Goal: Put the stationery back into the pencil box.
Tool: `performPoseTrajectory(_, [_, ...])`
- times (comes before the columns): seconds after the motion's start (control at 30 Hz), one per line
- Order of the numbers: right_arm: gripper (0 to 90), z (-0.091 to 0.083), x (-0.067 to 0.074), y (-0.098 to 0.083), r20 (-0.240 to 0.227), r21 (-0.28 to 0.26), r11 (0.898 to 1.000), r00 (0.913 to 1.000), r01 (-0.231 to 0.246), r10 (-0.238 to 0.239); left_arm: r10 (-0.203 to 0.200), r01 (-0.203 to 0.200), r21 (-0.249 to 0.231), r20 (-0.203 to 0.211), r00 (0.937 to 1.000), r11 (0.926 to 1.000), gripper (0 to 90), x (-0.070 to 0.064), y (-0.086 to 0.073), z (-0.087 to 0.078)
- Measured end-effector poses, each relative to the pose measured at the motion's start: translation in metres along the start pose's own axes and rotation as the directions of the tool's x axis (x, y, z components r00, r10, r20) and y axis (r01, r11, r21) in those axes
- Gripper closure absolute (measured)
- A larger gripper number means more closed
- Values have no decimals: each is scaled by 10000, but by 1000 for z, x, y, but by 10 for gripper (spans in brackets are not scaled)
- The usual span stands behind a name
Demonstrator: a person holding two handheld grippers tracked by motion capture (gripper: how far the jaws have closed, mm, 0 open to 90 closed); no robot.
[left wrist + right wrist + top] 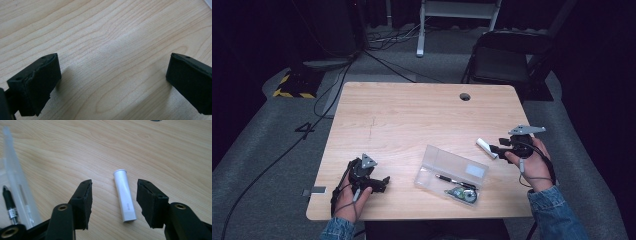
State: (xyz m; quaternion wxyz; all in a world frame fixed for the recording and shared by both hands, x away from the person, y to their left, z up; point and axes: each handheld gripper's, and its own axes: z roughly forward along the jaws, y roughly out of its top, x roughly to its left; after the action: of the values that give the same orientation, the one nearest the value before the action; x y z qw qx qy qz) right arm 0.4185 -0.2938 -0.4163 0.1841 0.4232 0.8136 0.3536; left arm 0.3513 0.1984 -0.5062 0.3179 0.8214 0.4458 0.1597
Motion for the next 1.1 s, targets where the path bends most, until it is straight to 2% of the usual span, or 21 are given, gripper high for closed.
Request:
performPoseTrajectory(0.3, [509,18,-16,-13,456,543,9985,9989,-109,84,-4,4,0,4,10000,10000,2,0,0,0])
performPoseTrajectory(0.43, [542,25,-19,-18,376,763,9967,9990,-283,255,-6,6,-1,2,10000,10000,2,0,0,0])
performPoseTrajectory(0.63, [561,36,-21,-24,409,1113,9937,9991,-133,88,-8,8,0,3,10000,10000,2,0,0,0])
performPoseTrajectory(0.8, [573,44,-22,-28,350,1443,9893,9993,-195,146,0,0,-9,4,10000,10000,2,0,0,0])
performPoseTrajectory(1.1, [589,54,-22,-34,355,1733,9847,9993,-207,148,3,-3,-9,4,10000,10000,2,0,0,0])
